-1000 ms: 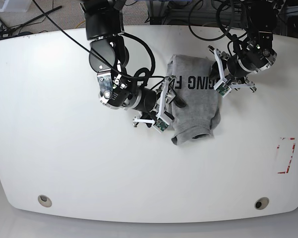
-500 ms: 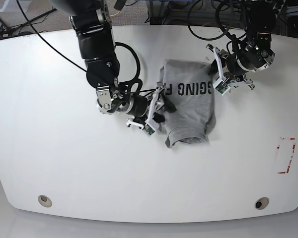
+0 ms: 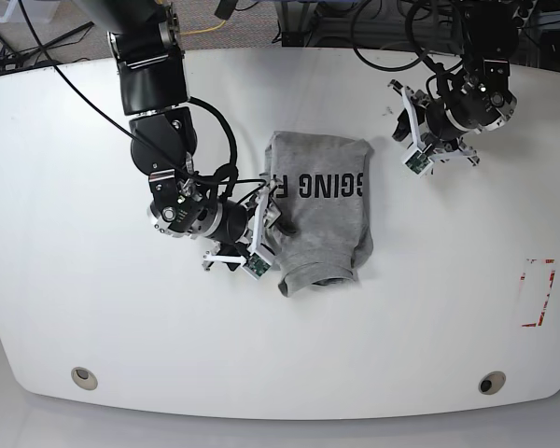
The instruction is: Fold the T-shirt properly
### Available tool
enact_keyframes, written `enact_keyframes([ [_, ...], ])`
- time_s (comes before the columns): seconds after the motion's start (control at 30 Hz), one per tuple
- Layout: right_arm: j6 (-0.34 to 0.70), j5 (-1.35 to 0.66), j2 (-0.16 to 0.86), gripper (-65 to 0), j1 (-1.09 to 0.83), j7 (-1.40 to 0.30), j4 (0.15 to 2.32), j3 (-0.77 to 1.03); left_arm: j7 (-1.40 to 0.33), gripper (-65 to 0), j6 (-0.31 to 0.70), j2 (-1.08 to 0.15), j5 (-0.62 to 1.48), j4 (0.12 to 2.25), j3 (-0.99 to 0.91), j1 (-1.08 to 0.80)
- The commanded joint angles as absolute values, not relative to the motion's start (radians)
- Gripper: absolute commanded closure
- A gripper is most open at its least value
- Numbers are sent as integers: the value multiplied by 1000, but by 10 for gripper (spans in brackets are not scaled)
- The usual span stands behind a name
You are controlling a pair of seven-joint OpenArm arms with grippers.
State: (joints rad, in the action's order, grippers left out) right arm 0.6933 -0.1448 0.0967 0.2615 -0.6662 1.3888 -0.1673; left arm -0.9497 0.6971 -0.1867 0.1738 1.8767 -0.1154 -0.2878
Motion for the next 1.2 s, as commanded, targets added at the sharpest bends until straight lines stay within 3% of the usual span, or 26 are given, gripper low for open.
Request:
enact_keyframes([
  [0.0, 698, -179, 88, -312, 274, -705, 1506, -165, -928, -161, 697, -171, 188, 1977, -119, -271],
  [0.17, 698, -260, 79, -312, 274, -763, 1590, -145, -929, -161, 697, -107, 186, 2003, -113, -216],
  [0.37, 698, -260, 58, -300, 317, -765, 1511, -134, -929, -161, 688, -71, 180, 1956, -16, -130],
  [0.57, 698, -260, 39, -127, 381, -702, 1325, -134, -928, -161, 688, -16, 180, 1819, -19, -62],
  [0.87, 698, -260, 61, -138, 463, -452, 957, -134, -823, -163, 647, -30, 157, 1613, -16, -56],
  [1.17, 698, -260, 99, -136, 473, -354, 871, -136, -820, -163, 641, -48, 134, 1589, -16, -85],
])
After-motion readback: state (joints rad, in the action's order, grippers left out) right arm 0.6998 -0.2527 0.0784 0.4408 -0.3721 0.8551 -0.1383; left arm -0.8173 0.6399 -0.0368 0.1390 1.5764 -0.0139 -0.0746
